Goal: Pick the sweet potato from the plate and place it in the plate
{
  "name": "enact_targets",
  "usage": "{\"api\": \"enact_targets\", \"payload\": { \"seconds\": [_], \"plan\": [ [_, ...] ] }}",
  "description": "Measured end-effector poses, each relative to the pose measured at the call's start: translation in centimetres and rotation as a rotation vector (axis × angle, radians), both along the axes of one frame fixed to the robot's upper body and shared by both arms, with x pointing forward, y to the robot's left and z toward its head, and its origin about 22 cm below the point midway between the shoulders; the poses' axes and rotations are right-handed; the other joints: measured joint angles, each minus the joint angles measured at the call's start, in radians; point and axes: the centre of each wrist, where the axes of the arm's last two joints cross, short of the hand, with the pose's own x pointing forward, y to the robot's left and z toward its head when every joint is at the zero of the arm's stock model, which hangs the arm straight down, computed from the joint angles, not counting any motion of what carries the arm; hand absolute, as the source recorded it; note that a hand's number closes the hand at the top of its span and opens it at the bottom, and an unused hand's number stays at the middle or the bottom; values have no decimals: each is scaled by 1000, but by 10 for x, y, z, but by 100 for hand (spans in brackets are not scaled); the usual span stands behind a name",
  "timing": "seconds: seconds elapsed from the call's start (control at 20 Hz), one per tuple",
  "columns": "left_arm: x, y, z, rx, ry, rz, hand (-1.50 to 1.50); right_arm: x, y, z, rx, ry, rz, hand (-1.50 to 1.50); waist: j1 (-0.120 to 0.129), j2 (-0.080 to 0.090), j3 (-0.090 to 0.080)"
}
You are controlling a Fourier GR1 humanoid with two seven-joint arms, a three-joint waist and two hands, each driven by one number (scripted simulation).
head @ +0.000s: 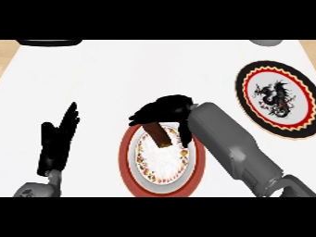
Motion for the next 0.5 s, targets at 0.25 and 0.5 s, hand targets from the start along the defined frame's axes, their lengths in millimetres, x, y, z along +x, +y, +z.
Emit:
{"api": "enact_targets", "payload": {
  "seconds": [0.25,0.5],
  "plan": [
    [-2,-2,2,-8,1,-4,0,0,3,-7,-19,9,0,-150,1,0,0],
    [5,-4,8,-6,-3,-11,0,-2,6,-11,-27,11,-11,-150,6,2,0]
  ]
}}
